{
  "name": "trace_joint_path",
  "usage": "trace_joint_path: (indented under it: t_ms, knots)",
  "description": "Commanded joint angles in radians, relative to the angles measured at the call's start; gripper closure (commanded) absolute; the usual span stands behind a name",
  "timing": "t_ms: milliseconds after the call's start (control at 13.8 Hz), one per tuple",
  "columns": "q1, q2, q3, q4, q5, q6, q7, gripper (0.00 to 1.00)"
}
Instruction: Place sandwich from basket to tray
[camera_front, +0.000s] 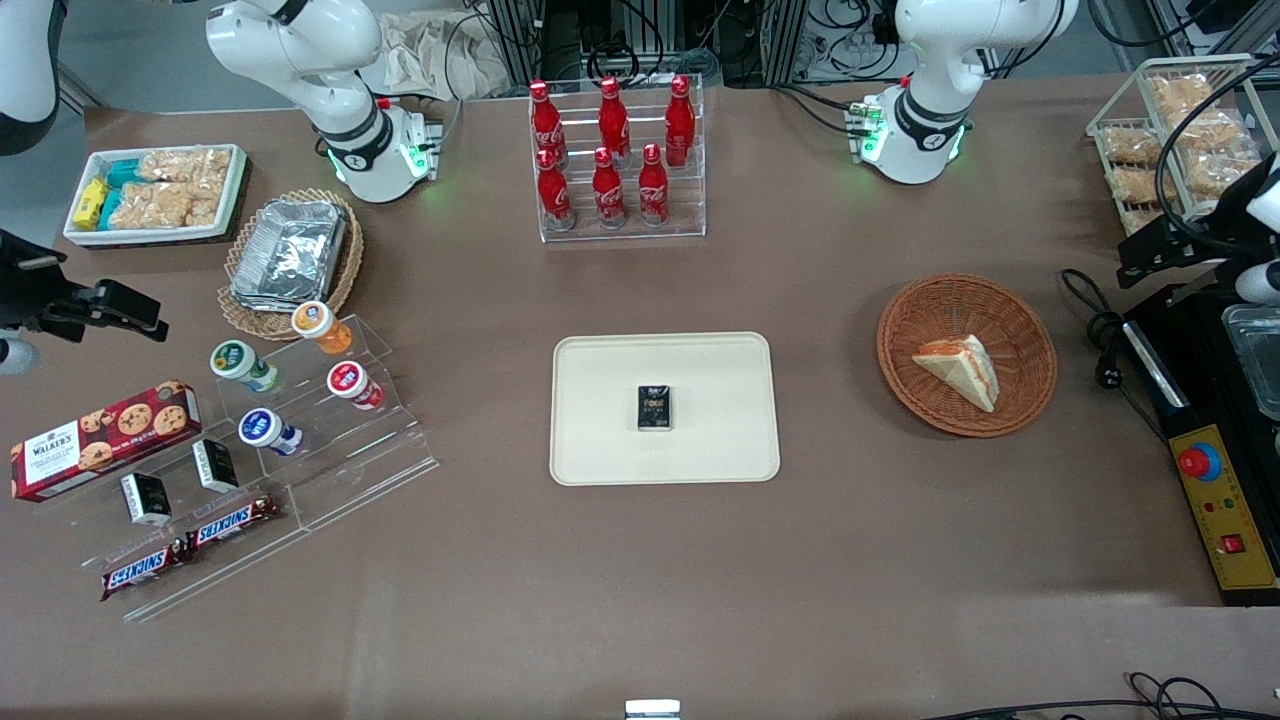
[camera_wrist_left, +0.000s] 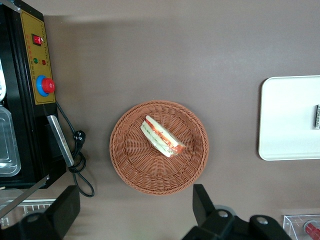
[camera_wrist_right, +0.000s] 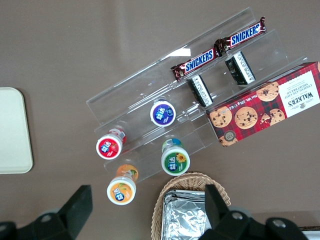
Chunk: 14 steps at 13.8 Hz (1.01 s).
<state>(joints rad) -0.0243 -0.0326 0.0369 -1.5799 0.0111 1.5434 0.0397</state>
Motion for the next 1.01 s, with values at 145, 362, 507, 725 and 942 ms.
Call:
trace_joint_path:
  t_ms: [145,362,507,725,942]
  knots:
    - [0.007,0.025,-0.003,0.031,0.003,-0.006,0.002,0.0]
    - [0.006,0.042,-0.005,0.026,0.001,-0.005,-0.122,0.0]
    - [0.006,0.048,-0.006,0.015,-0.003,-0.005,-0.23,0.0]
    - [0.007,0.043,-0.003,-0.034,-0.029,-0.003,-0.386,0.0]
    - [0.003,0.004,-0.012,-0.17,-0.016,0.097,-0.48,0.0]
